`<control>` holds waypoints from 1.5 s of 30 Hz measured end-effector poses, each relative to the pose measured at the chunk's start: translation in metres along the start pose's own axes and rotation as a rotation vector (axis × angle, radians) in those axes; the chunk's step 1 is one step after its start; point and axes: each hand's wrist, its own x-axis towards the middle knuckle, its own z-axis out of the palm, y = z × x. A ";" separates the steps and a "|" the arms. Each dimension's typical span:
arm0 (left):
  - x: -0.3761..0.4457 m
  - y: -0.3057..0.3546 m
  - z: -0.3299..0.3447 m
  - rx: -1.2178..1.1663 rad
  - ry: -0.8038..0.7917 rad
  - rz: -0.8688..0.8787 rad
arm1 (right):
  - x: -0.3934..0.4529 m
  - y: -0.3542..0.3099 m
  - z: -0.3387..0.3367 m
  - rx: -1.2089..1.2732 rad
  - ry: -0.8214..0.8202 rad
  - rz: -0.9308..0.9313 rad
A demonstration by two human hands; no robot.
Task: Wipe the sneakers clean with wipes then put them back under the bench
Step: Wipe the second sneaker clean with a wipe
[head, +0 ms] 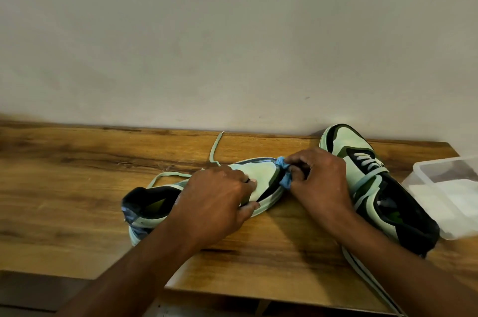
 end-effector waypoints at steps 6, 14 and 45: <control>0.001 -0.003 -0.002 -0.012 0.007 0.028 | -0.028 -0.035 -0.001 -0.083 -0.247 -0.303; -0.002 -0.002 0.001 -0.021 0.017 0.032 | -0.015 -0.028 0.000 -0.232 -0.304 -0.294; -0.003 -0.003 -0.004 -0.048 0.033 0.042 | -0.016 -0.028 0.006 -0.142 -0.253 -0.321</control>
